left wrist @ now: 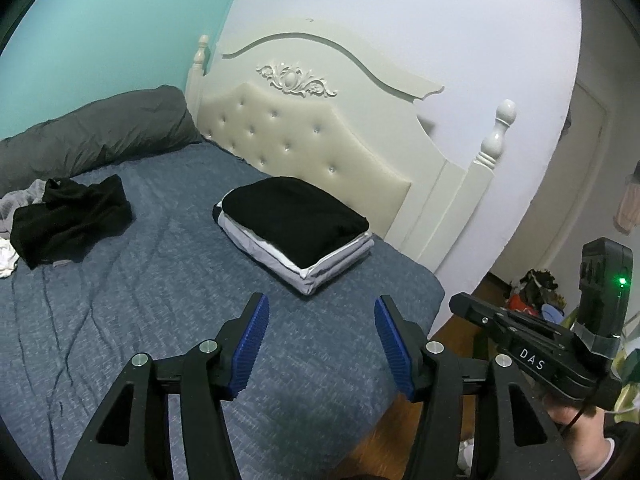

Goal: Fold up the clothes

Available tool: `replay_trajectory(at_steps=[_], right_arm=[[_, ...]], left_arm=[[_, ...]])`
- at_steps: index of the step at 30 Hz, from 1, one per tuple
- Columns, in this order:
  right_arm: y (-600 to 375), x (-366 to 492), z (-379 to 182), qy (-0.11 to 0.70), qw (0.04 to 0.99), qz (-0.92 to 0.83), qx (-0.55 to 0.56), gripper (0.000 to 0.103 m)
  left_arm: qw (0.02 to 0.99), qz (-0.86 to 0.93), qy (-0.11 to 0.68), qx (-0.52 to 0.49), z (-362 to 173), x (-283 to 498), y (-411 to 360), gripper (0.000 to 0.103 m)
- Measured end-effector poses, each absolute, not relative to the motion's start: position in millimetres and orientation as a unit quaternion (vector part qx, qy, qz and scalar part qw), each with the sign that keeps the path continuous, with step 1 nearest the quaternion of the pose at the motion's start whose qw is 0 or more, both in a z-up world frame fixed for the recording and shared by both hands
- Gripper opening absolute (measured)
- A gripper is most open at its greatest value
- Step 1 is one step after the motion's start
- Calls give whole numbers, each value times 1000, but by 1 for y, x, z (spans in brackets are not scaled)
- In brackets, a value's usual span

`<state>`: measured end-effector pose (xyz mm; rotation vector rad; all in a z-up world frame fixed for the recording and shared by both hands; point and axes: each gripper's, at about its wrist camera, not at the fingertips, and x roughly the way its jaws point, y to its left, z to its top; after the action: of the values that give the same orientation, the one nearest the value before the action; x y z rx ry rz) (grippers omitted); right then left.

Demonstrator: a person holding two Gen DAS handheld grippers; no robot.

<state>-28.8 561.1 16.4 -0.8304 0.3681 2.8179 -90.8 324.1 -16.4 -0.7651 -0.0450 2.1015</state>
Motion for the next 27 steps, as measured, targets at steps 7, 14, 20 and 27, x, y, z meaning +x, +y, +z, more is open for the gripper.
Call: replay_trajectory(at_steps=[7,14,20,27], right_arm=[[553,-10,14,121,102,948,-276,1],[546,5,13,116,111,949,-272,7],[543,14,12,119,112,948,-271,17],[542,22,14,120,117,949,-266,34]], left_arm=[[436,847,-14,-305,-18,-75,315,67],[434,849,-12,-300,-18,-63,305,73],[434,850,-8,-298,-18,-54,302,75],[434,851,-3,-296,-19,-49,300,78]])
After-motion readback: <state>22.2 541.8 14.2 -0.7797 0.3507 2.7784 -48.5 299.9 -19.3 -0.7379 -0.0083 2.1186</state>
